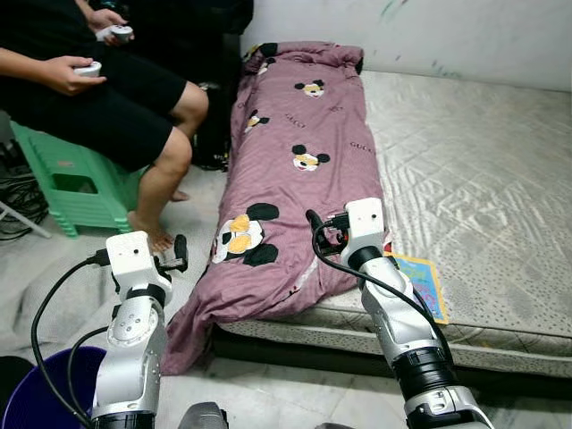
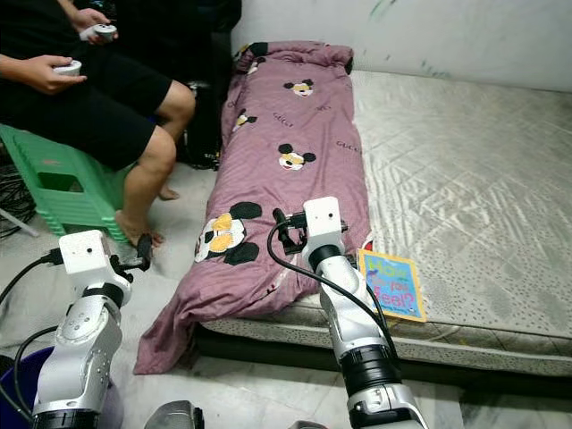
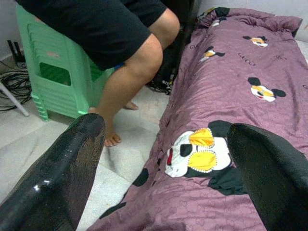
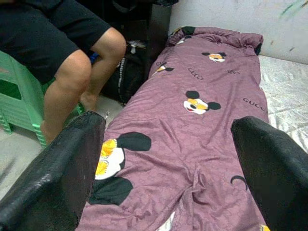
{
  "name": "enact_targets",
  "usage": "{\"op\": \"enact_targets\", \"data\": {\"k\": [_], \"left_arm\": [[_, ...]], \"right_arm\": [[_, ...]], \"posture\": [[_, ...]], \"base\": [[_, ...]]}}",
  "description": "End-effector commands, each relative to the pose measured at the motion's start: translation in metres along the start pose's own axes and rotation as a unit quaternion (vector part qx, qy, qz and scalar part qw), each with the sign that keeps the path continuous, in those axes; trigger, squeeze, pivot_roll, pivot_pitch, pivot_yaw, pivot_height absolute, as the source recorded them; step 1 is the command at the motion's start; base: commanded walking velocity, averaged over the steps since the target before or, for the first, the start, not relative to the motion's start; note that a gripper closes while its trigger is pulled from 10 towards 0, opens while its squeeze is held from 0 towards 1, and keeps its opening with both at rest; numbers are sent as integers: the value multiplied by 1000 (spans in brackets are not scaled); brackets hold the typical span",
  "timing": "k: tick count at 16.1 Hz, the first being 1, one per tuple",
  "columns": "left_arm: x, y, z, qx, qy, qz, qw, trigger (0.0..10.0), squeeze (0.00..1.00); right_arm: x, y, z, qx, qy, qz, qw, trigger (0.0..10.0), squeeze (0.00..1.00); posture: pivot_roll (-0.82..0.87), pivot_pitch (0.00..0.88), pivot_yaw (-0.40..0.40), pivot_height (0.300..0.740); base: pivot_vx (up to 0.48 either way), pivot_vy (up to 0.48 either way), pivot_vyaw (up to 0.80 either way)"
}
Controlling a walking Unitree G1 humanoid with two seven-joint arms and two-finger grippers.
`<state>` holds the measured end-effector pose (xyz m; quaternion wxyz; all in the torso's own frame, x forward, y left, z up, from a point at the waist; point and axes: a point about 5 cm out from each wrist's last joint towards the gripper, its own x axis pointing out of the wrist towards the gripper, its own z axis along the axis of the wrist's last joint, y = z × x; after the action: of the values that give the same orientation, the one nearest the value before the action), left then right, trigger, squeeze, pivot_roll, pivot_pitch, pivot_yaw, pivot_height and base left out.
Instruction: Clean up the room
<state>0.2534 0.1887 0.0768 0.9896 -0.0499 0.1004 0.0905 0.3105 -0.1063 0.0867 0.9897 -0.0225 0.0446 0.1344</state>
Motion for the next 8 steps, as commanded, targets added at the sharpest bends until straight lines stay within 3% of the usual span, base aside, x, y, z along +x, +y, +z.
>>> {"op": "enact_targets", "data": {"k": [1, 2, 5, 8], "left_arm": [[2, -3, 3, -2, -1, -10, 1000, 10000, 0], [3, -5, 4, -1, -1, -16, 1000, 10000, 0], [3, -8, 6, -1, -9, -25, 1000, 10000, 0], [2, -8, 9, -5, -18, -33, 999, 10000, 0]], "right_arm": [[-1, -4, 1, 3, -4, -7, 1000, 10000, 0], [-2, -4, 0, -1, -1, -10, 1000, 10000, 0], [-3, -5, 0, -5, -3, -12, 1000, 10000, 0], [-3, -5, 0, 3, -3, -15, 1000, 10000, 0]], "posture": [[-49, 0, -42, 740], [-54, 0, -37, 740], [-58, 0, -33, 740], [-53, 0, -33, 740]], "base": [[0, 0, 0], [0, 0, 0], [0, 0, 800], [0, 0, 0]]}}
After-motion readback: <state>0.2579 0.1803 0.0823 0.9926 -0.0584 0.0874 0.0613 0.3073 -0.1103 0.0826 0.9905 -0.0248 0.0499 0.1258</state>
